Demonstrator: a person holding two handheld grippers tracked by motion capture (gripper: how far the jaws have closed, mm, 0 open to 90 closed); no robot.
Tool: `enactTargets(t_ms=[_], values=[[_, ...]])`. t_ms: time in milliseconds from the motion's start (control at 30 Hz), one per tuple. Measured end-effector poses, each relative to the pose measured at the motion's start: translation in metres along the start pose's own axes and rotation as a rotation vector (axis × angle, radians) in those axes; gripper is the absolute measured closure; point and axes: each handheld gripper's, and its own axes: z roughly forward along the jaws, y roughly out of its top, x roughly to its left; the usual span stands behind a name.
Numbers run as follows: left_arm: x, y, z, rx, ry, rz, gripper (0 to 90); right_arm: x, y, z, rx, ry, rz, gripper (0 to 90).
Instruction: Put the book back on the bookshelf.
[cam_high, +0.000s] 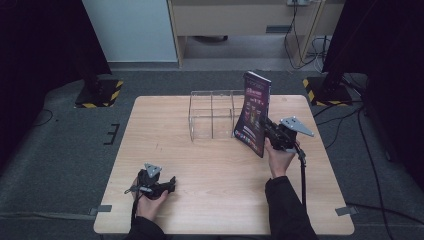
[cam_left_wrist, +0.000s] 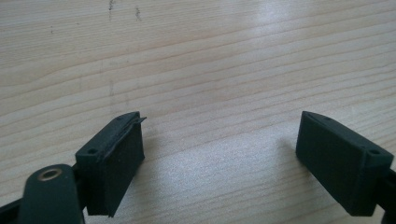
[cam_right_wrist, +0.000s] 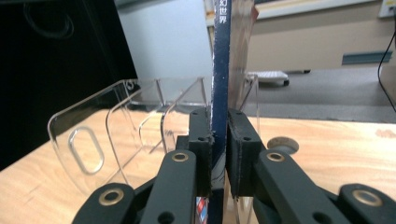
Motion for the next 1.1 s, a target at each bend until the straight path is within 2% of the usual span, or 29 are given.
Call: enactTargets(t_ms=[167, 500, 1100], values=[[0.0, 0.0, 0.0, 0.003, 0.0, 0.002, 13.4, 0.001, -0.001, -0.007, 0.057, 0.015, -0.02, 81.0], [0.0, 0.0, 0.0, 0.003, -0.001, 0.002, 13.1, -0.002, -0.008, -0.022, 0.127, 0.023, -0.031, 81.6], [0.0, 0.0, 0.0, 0.003, -0.002, 0.002, 13.0, -0.011, -0.03, -0.044, 0.188, 0.036, -0.034, 81.2]])
